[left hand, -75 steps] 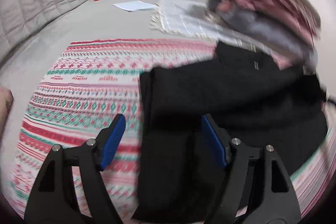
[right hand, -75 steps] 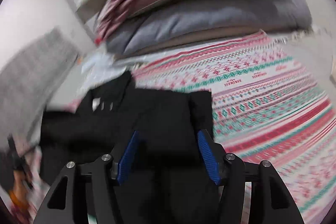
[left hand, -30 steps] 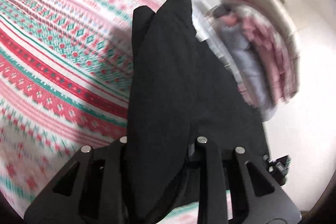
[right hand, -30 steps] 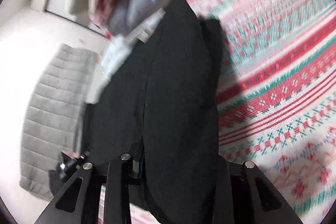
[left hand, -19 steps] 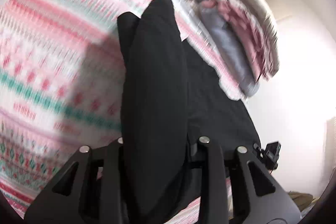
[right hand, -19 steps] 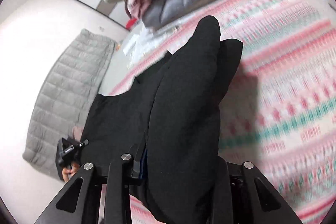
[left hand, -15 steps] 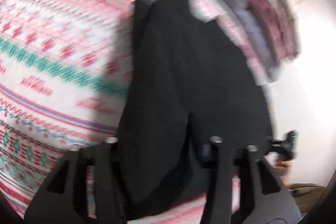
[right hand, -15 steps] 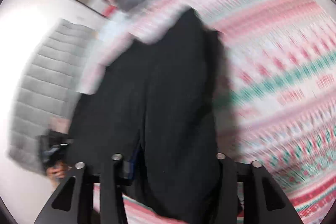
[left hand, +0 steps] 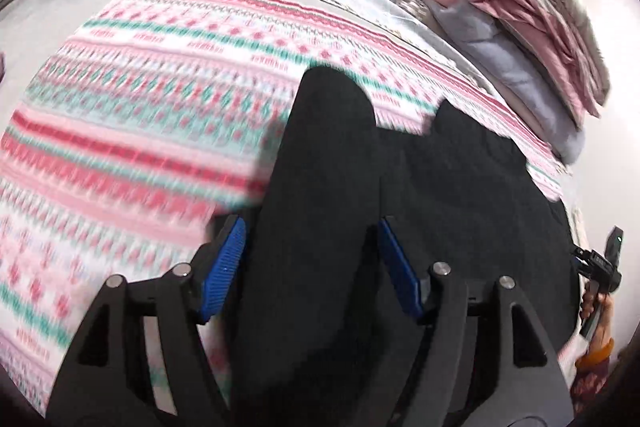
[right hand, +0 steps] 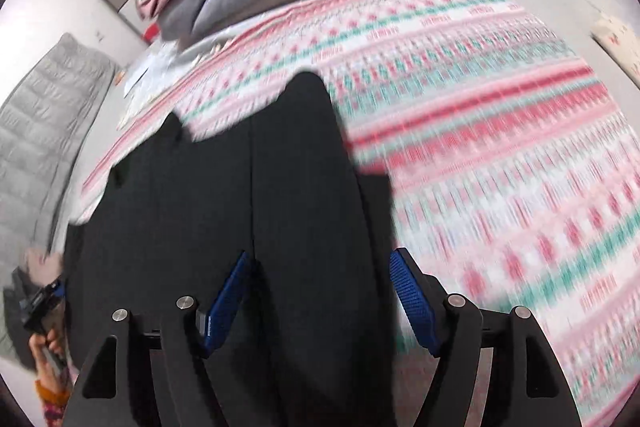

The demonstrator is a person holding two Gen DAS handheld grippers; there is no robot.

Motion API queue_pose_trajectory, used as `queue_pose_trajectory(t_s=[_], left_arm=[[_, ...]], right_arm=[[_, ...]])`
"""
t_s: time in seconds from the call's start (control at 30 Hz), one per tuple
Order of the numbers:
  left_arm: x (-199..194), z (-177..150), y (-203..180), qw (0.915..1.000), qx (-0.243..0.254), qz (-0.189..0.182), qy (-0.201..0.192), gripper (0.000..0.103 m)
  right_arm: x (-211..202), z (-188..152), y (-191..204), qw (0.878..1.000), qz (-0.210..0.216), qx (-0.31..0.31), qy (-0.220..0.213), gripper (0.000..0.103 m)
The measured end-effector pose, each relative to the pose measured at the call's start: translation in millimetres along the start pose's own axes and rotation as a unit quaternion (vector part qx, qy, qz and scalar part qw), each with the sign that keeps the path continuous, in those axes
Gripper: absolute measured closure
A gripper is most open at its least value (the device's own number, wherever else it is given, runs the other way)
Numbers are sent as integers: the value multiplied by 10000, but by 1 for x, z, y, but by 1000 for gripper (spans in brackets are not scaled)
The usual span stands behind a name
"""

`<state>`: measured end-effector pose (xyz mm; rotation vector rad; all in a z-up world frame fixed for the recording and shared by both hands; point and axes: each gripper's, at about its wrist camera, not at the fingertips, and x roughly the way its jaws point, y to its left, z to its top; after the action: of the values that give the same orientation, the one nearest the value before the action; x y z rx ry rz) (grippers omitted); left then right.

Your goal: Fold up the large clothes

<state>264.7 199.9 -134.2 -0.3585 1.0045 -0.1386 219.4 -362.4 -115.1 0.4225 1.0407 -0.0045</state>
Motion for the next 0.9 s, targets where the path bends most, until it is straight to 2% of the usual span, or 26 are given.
queue_pose_trajectory(t_s=[0.03, 0.07, 0.1, 0.17, 0.2, 0.23, 0.33, 0.4, 0.43, 0.53, 0.57, 0.63, 0.7, 0.73, 0.77, 0.8, 0.83, 0.9], left_arm=[[4, 4, -3, 10000, -31, 43, -73, 51], [4, 7, -6, 9998, -76, 99, -175, 80], [0, 8, -11, 9994, -115, 102, -308, 97], [-16, 10, -23, 9958, -289, 415, -760, 97], [-26, 8, -26, 9940, -286, 414, -967, 97], [-39, 8, -33, 9909, -212, 402, -1269, 97], [-60, 13, -44, 9820, 3, 361, -1853, 97], [-60, 23, -46, 9758, 115, 458, -2135, 97], [-51, 30, -44, 9762, 108, 552, -2093, 97], [-11, 32, -31, 9804, 312, 1024, -1654, 96], [14, 31, -26, 9839, 356, 1176, -1300, 95], [50, 22, -11, 9881, 238, 1322, -744, 94], [58, 25, -6, 9881, 135, 1414, -596, 88], [56, 28, -6, 9865, 109, 1516, -602, 86], [52, 29, -8, 9838, 118, 1675, -625, 80], [48, 30, -10, 9814, 139, 1804, -637, 73], [42, 30, -11, 9795, 168, 1909, -628, 67], [23, 23, -17, 9788, 176, 1946, -614, 43]], right_arm=[[9, 0, -5, 9998, -26, 95, -157, 30], [19, 3, -3, 9994, -31, 189, -279, 32], [23, 5, 0, 9986, -50, 284, -436, 52], [20, 6, 5, 9963, -225, 268, -785, 83], [12, 4, 10, 9947, -215, 220, -984, 95], [-1, 2, 12, 9914, 21, 156, -1297, 98], [-41, -6, 15, 9780, 170, -50, -2080, 98], [-52, 1, 28, 9688, -38, -272, -2464, 98], [-50, 7, 34, 9664, -163, -314, -2547, 98], [-20, 25, 39, 9712, -381, -282, -2335, 97], [-7, 28, 37, 9746, -504, -313, -2158, 97], [35, 33, 30, 9858, -797, -204, -1466, 95], [62, 30, 9, 9914, -833, 199, -986, 88], [63, 28, 2, 9917, -734, 372, -988, 87], [59, 27, -6, 9911, -642, 554, -1029, 83], [54, 27, -9, 9901, -658, 634, -1067, 74], [49, 26, -11, 9888, -751, 685, -1091, 71], [33, 19, -11, 9867, -876, 731, -1161, 66]])
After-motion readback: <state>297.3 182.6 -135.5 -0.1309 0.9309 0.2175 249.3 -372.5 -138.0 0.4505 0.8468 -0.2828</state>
